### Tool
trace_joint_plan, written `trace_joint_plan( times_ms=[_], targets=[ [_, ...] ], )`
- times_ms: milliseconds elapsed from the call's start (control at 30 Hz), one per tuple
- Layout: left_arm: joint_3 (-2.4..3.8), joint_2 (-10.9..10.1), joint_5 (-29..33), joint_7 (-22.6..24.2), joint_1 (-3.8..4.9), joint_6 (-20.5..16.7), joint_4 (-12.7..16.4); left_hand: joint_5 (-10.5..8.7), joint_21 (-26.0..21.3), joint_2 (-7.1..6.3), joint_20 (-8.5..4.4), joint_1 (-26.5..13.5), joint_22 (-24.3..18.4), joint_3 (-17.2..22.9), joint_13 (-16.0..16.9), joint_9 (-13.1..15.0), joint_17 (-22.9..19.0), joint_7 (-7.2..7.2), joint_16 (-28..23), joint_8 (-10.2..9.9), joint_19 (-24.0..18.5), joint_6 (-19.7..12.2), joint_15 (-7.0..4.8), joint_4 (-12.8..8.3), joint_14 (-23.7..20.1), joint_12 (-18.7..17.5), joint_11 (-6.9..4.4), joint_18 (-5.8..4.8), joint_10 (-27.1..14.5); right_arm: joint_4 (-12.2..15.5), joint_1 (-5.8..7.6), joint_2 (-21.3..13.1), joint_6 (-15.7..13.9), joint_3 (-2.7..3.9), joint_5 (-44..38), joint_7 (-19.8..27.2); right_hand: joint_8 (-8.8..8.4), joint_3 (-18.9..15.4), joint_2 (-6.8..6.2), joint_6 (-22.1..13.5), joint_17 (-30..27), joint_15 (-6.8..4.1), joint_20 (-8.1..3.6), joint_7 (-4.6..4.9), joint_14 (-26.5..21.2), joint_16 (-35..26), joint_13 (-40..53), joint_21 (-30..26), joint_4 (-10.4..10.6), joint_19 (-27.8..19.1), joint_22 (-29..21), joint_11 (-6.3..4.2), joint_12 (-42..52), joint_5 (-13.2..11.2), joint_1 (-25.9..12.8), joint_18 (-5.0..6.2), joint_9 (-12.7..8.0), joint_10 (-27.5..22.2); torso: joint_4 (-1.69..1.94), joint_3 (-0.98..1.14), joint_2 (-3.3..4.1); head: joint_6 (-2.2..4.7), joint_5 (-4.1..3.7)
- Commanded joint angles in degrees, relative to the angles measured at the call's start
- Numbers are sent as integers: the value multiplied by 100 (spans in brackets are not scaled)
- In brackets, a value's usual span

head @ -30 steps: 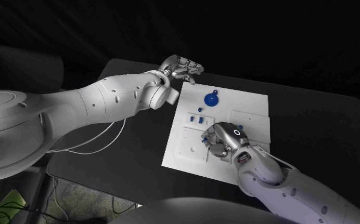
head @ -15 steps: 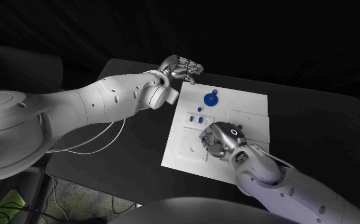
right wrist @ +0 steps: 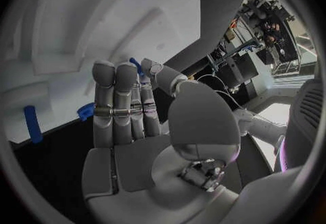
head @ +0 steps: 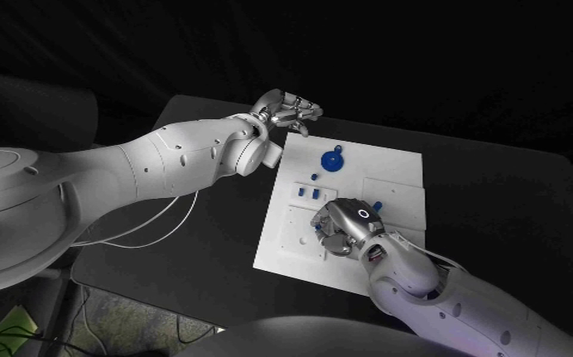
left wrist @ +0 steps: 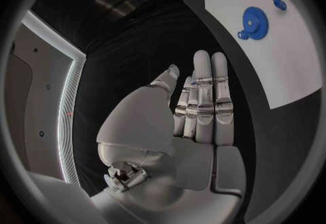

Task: Assemble the parts on the task board

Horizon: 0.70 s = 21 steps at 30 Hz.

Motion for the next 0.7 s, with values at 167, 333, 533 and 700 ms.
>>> trace_joint_plan(
  times_ms=[167,333,533,700],
  targets=[
    [4,1,-43,-13,3,118,21,-4,30,45,14,-20,5,-13,7,-3,3,9,26,0,-16,-14,30,-16,-30,-14,4,-42,-55,-51,-40,7,280,-52,-94,-214,17,24,-6,2,-24,-44,-41,22,-3,-23,4,-105,-11,228,-37,-96,26,-37,-17,115,-5,130,-2,9,3,10,-11],
    [4,-4,-44,-29,4,139,24,-4,30,45,14,-20,5,-13,7,-3,3,9,26,0,-16,-14,30,-16,-30,-14,4,-42,-55,-55,-40,5,223,-62,-57,-221,12,-102,-50,-98,-42,-28,-25,51,2,-29,-1,-162,24,234,-76,-71,24,-56,0,123,-32,27,-1,13,4,8,-15],
    [4,-12,-44,-45,4,154,25,-11,29,47,16,-26,7,-22,7,-4,1,11,27,0,-17,-19,32,-13,-32,-14,6,-42,-59,-53,-40,-4,-3,-66,-43,-344,21,-53,-81,-124,-43,-21,-16,59,-5,-17,3,-170,37,234,-86,-60,29,-86,28,146,-55,3,-4,18,6,13,-21],
    [4,-16,-44,-52,4,162,25,-11,29,47,16,-26,7,-22,7,-4,1,11,27,0,-17,-19,32,-13,-32,-14,6,-42,-59,-50,-40,-10,-108,-67,-40,-374,20,-125,-168,-121,-42,-24,-12,50,-2,-7,3,-163,69,241,-93,-73,28,-17,-16,146,-59,12,1,18,5,11,-24]
  ],
)
